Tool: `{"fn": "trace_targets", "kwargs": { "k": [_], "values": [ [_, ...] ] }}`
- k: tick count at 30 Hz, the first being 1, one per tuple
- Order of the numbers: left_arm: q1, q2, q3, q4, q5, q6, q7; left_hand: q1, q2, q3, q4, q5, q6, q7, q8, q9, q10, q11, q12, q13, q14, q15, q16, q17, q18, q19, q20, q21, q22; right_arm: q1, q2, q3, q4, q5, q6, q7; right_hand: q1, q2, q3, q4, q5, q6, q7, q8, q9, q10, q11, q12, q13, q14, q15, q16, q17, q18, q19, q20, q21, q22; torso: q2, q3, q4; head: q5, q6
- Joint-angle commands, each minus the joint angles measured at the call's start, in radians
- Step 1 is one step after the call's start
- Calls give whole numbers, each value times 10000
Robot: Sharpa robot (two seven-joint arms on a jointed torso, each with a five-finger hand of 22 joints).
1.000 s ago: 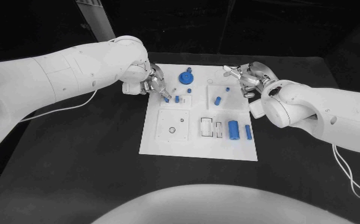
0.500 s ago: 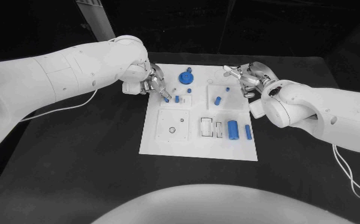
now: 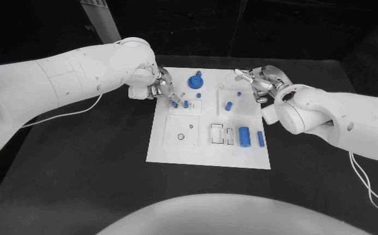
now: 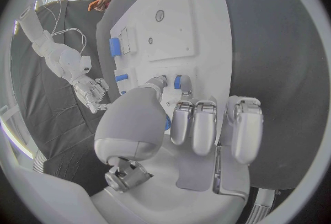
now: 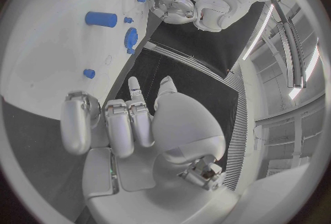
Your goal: Assemble the parts on the task board
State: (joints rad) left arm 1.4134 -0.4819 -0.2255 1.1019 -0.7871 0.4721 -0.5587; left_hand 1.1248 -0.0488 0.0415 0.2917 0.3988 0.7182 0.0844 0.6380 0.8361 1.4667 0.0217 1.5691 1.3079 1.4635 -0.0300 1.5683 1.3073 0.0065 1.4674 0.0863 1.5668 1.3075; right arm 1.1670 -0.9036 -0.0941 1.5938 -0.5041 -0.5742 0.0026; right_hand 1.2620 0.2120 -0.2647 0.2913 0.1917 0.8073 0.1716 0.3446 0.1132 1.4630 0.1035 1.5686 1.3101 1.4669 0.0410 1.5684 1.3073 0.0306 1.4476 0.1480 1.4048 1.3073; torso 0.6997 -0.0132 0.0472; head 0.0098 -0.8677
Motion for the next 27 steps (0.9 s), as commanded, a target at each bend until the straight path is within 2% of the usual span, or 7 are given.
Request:
{"fn": "trace_targets", "kwargs": {
  "k": [1,3,8,10,21,27],
  "values": [
    [-135,-13,-86,42,-38,387,-232,-218,-15,-165,2,-56,-11,62,-43,-14,1041,80,17,2629,1073,84,25,2635,-65,1034,96,40,2633,13,0,4,18,14,16,74,70,27,-54,0,44,30,-4,31,-15,1078,-66,22,2607,1039,-72,24,2635,191,9,-51,-17,1555,-3,1,0,0,2],
    [-135,-23,-86,47,-38,360,-233,-442,0,-356,10,-150,-12,66,-43,-13,1041,87,17,2629,1073,94,25,2635,-65,1034,109,40,2633,13,-2,4,18,14,15,74,72,36,-59,-2,46,34,-6,32,-18,1078,-68,22,2607,1039,-75,24,2635,186,22,-53,-1,1566,-2,3,0,-12,4],
    [-136,-66,-86,72,-38,270,-182,-1001,159,-813,28,-802,-4,67,-8,14,1041,89,17,2629,1073,111,25,2635,-65,1034,133,40,2633,13,-3,4,13,14,14,76,72,36,-59,-2,46,34,-6,32,-18,1078,-68,22,2607,1039,-75,24,2635,186,22,-53,-1,1566,-2,2,0,-40,-6],
    [-136,-92,-86,95,-38,243,-149,-1105,225,-888,30,-876,1,65,17,36,1041,88,17,2629,1073,111,25,2635,-65,1034,136,40,2633,13,-3,4,11,14,15,77,72,36,-59,-2,46,34,-6,32,-18,1078,-68,22,2607,1039,-75,24,2635,186,22,-53,-1,1566,-2,2,1,-36,-4],
    [-136,-197,-86,177,-38,100,254,-1265,481,-1014,13,-903,31,45,158,157,1041,76,17,2629,1073,101,25,2635,-65,1034,135,40,2633,13,7,4,-6,14,12,73,72,36,-59,-2,46,34,-6,32,-18,1078,-68,22,2607,1039,-75,24,2635,186,22,-53,-1,1566,0,3,-5,-48,3],
    [-136,-182,-86,137,-38,142,335,-1237,575,-1039,13,-900,-77,53,91,130,1041,72,17,2629,1073,106,25,2635,-65,1034,134,40,2633,13,6,4,-9,14,12,68,72,36,-59,-2,46,34,-6,32,-18,1078,-68,22,2607,1039,-75,24,2635,186,22,-53,-1,1566,-4,6,-2,-60,3]
  ]
}}
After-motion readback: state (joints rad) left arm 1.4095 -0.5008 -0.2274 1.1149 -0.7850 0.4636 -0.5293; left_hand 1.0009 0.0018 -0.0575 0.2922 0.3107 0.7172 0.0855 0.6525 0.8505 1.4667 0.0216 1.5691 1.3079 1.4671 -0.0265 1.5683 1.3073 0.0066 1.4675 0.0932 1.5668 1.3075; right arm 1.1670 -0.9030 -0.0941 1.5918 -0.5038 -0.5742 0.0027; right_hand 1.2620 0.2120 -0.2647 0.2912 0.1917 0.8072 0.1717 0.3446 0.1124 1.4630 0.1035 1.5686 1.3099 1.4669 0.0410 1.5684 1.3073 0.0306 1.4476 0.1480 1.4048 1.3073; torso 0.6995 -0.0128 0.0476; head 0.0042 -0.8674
